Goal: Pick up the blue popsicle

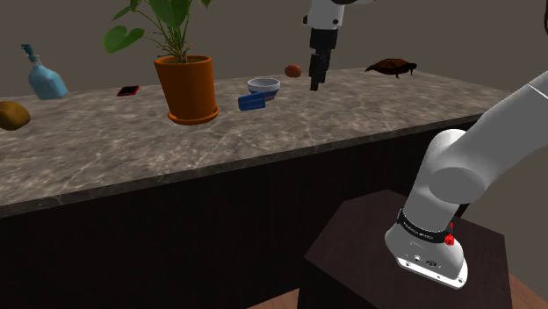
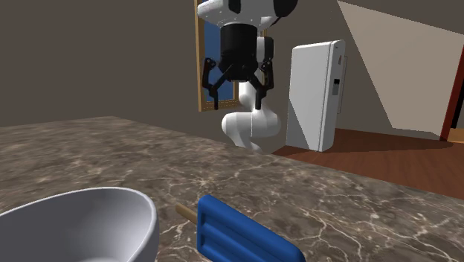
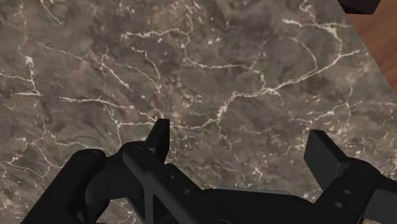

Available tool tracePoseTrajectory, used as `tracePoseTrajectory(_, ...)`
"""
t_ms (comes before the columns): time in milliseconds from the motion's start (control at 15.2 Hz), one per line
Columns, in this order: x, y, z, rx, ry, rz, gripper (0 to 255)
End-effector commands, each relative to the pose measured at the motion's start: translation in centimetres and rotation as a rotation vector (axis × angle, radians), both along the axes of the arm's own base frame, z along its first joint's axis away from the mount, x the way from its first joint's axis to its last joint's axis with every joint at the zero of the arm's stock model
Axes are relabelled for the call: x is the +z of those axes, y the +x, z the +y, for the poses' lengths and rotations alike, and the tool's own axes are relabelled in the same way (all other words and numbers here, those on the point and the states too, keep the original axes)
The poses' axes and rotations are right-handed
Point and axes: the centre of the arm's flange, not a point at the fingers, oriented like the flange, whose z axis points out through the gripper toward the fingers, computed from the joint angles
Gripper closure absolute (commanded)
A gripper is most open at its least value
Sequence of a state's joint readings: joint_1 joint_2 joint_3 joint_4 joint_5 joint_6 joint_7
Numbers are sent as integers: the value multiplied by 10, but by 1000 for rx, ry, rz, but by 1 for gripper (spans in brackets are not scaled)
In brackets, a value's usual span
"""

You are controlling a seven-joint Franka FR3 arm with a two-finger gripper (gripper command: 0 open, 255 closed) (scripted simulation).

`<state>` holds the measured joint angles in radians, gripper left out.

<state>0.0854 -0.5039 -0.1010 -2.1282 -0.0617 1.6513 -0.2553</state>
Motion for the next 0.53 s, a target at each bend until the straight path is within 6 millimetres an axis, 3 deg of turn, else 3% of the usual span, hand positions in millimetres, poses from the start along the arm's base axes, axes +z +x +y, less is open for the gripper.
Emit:
tracePoseTrajectory(0, -4, 28, -6, 84, -8, 10, 0)
tracePoseTrajectory(462, -22, 122, -13, 358, -33, 43, 0)
